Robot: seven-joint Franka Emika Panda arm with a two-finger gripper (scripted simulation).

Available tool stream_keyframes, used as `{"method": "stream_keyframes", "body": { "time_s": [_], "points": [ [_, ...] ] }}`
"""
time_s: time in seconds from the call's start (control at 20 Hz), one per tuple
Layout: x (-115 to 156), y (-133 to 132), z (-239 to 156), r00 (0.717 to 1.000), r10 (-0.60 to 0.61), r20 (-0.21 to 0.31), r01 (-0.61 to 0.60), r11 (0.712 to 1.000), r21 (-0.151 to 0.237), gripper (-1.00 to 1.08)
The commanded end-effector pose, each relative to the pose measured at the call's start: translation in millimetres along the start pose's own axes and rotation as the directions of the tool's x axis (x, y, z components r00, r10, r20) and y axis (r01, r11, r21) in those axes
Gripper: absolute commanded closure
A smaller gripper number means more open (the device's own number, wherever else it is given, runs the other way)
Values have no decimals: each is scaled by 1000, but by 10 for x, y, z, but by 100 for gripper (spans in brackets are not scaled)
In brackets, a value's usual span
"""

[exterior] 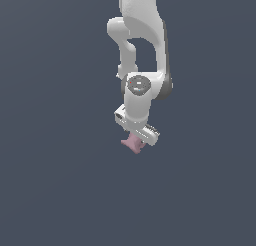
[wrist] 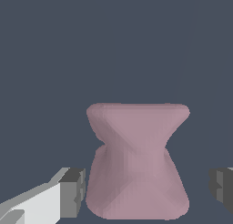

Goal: Pick up the object and move it to a goal position.

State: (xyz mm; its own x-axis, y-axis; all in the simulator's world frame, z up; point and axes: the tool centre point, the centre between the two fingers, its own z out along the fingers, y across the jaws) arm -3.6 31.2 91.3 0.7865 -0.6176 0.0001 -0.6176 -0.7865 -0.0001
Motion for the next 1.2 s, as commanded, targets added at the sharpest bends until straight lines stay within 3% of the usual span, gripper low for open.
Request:
{"method": "stream_keyframes", "body": {
  "time_s": [0.0,0.7,0.75,1.15],
  "points": [
    [-2,0,29,1000,0,0,0,1000,0,-92],
    [-3,1,500,1000,5,0,-5,1000,0,-92],
    [-3,1,500,1000,5,0,-5,1000,0,108],
    [-3,1,500,1000,5,0,-5,1000,0,108]
  ]
}}
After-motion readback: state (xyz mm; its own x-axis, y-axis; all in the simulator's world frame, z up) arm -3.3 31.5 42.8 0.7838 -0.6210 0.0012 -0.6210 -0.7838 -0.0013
